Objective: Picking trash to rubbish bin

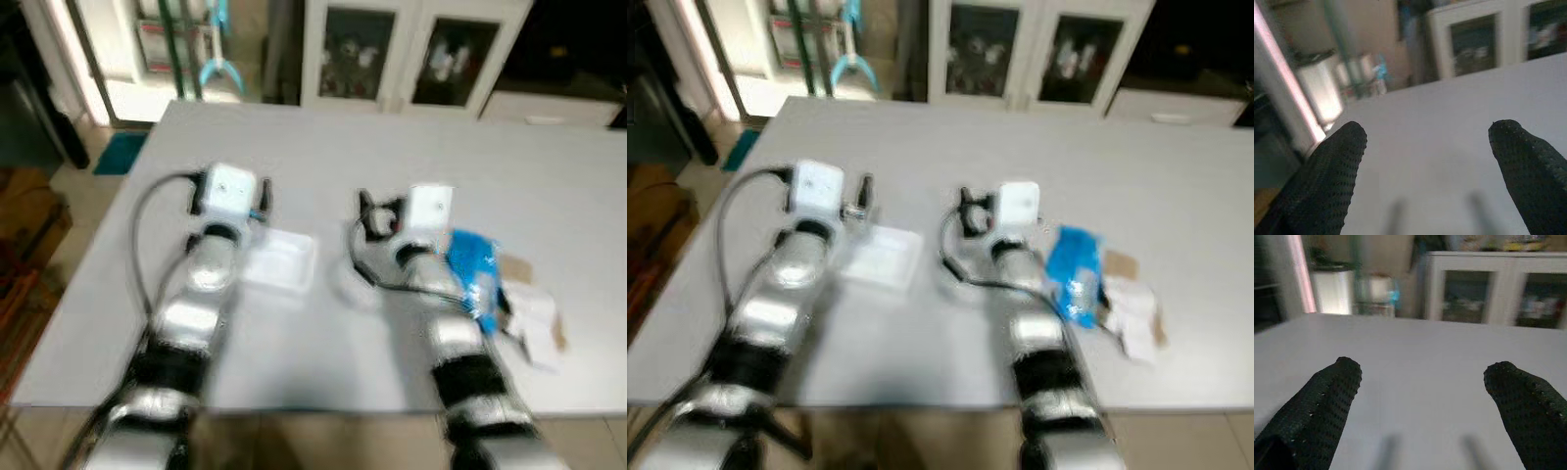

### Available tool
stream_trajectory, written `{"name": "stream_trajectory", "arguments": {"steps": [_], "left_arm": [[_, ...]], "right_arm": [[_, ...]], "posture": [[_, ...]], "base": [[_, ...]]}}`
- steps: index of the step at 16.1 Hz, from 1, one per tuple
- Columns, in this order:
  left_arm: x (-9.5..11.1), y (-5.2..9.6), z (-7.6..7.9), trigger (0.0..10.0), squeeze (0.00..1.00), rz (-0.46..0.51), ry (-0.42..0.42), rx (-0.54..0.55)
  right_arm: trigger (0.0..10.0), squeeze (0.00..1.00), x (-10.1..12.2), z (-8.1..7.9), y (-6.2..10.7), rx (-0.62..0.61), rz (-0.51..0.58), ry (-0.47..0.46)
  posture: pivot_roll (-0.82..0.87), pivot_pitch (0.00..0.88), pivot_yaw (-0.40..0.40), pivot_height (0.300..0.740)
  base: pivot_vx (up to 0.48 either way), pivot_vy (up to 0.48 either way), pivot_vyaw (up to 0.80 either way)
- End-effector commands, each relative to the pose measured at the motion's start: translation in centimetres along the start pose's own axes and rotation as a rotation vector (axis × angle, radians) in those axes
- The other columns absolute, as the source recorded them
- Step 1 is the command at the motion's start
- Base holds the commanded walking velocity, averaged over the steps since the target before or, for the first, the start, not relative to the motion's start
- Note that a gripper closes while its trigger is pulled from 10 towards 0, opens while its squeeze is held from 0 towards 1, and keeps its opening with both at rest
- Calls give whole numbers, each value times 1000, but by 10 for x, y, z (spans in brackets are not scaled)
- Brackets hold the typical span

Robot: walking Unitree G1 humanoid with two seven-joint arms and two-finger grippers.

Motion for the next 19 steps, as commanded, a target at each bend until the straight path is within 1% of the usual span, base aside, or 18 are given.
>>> {"name": "stream_trajectory", "arguments": {"steps": [1,6,8,10,11,12,13,14,15,16,17,18,19], "left_arm": [[7,-2,13,10000,0,28,31,-29],[10,-1,12,10000,0,26,2,-42],[10,-2,4,10000,0,-5,-9,-31],[9,-5,-6,10000,0,-50,39,10],[9,-7,-10,10000,0,-81,67,18],[11,-9,-12,10000,0,-112,80,-5],[14,-11,-15,10000,0,-131,86,-28],[13,-12,-15,10000,0,-149,97,-43],[14,-13,-17,10000,0,-162,99,-55],[18,-15,-24,10000,0,-173,104,-64],[22,-16,-29,10000,0,-177,110,-66],[23,-17,-33,10000,0,-182,97,-63],[24,-16,-35,10000,0,-181,91,-58]], "right_arm": [[10000,0,-2,14,1,-36,-7,11],[10000,0,-2,14,2,-29,-9,14],[10000,0,-2,14,2,-23,-12,18],[10000,0,-3,14,2,-12,-19,14],[10000,0,-5,12,3,15,-34,-2],[10000,0,-6,9,3,54,-54,-26],[10000,0,-5,7,4,110,-57,-18],[10000,0,-5,8,6,163,-63,-19],[10000,0,-6,10,9,209,-85,-39],[10000,0,-10,8,13,280,-131,-61],[10000,0,-15,5,18,357,-167,-61],[10000,0,-16,4,24,414,-164,-70],[10000,0,-14,6,29,452,-173,-124]], "posture": [[34,37,-48,740],[34,39,-50,740],[36,42,-51,740],[35,42,-53,740],[35,43,-54,740],[35,43,-55,740],[32,44,-54,740],[27,44,-53,740],[27,45,-55,740],[28,44,-57,740],[27,43,-59,740],[28,45,-59,740],[27,42,-61,740]], "base": [[0,0,0],[0,0,0],[0,0,0],[0,0,0],[0,0,0],[0,0,0],[0,0,0],[0,0,0],[0,0,0],[0,0,0],[0,0,0],[0,0,0],[0,0,0]]}}
Point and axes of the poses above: a point about 5 cm out from each wrist's last joint towards the gripper, its own y axis pointing back from the gripper into the wrist, its own x axis along the axis of the wrist's last joint, z = x × y, the point moved 1 cm from there along -y, pointing out of the wrist towards the gripper, and after that the axes turned 11 degrees about y, right-handed, at the moved point
